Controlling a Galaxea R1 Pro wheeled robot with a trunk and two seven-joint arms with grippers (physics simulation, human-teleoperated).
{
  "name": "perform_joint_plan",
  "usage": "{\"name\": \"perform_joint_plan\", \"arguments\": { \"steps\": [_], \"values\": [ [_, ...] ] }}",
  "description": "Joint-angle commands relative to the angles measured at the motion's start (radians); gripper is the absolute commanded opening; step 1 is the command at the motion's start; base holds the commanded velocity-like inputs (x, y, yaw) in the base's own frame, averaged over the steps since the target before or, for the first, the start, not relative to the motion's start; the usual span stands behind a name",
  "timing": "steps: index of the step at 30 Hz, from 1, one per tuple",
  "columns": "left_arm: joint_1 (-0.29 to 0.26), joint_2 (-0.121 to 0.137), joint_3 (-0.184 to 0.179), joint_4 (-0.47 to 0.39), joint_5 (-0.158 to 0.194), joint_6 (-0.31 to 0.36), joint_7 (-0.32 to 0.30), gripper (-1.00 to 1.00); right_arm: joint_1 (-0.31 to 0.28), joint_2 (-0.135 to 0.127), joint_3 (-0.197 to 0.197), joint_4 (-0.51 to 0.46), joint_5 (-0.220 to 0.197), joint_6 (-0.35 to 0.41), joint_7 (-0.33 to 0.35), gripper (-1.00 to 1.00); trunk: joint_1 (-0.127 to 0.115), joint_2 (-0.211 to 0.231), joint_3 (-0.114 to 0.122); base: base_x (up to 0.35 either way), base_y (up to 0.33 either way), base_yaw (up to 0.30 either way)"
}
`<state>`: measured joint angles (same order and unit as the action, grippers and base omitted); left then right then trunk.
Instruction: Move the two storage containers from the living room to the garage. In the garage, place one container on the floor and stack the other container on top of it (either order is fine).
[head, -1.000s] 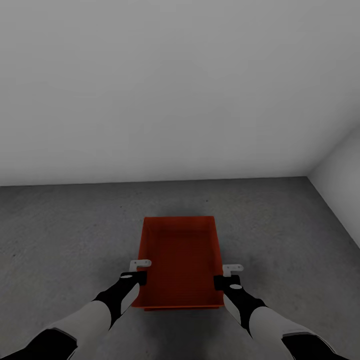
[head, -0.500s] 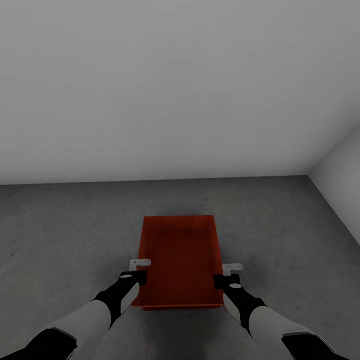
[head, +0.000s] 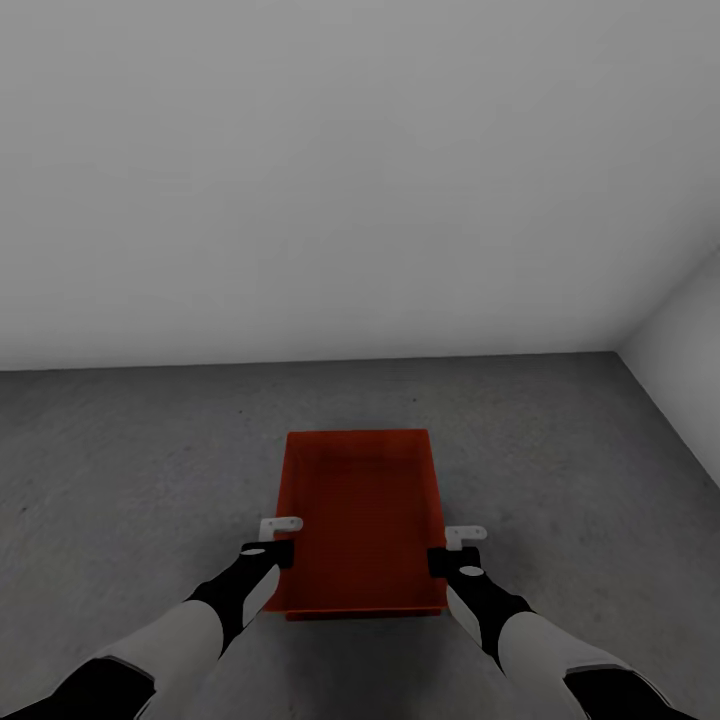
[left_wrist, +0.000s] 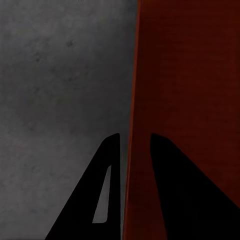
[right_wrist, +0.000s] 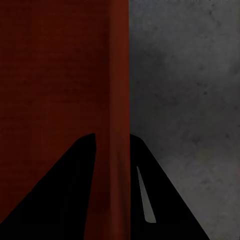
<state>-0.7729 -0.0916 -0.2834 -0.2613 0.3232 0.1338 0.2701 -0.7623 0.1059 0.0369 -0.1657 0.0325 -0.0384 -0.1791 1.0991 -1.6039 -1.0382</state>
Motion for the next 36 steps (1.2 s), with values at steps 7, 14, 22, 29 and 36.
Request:
{"name": "perform_joint_plan", "arguments": {
  "steps": [7, 14, 22, 29, 36],
  "values": [
    [0.000, 0.050, 0.028, -0.001, -0.004, 0.007, 0.017, -1.00, 0.000, 0.000, 0.000, 0.018, -0.013, 0.000, 0.010, -1.00, 0.010, 0.000, -0.001, 0.000, 0.000, 0.000],
    [0.000, 0.049, 0.028, -0.001, -0.004, 0.007, 0.017, -1.00, 0.000, 0.000, 0.000, 0.018, -0.013, 0.000, 0.010, -1.00, 0.010, 0.000, -0.001, 0.000, 0.000, 0.000],
    [0.000, 0.049, 0.028, 0.000, -0.004, 0.007, 0.017, -1.00, 0.000, 0.000, 0.000, 0.018, -0.013, -0.004, 0.010, -1.00, 0.010, 0.000, -0.001, 0.000, 0.000, 0.000],
    [0.000, 0.049, 0.027, -0.002, -0.006, 0.015, 0.015, -1.00, 0.000, 0.000, 0.000, 0.018, -0.013, -0.006, 0.009, 1.00, 0.010, 0.000, -0.001, 0.000, 0.000, 0.000],
    [0.000, 0.050, 0.029, 0.001, -0.005, 0.019, 0.015, 1.00, 0.000, 0.000, 0.001, 0.018, -0.012, 0.002, 0.012, 1.00, 0.010, 0.000, -0.001, 0.000, 0.000, 0.000]
  ]
}}
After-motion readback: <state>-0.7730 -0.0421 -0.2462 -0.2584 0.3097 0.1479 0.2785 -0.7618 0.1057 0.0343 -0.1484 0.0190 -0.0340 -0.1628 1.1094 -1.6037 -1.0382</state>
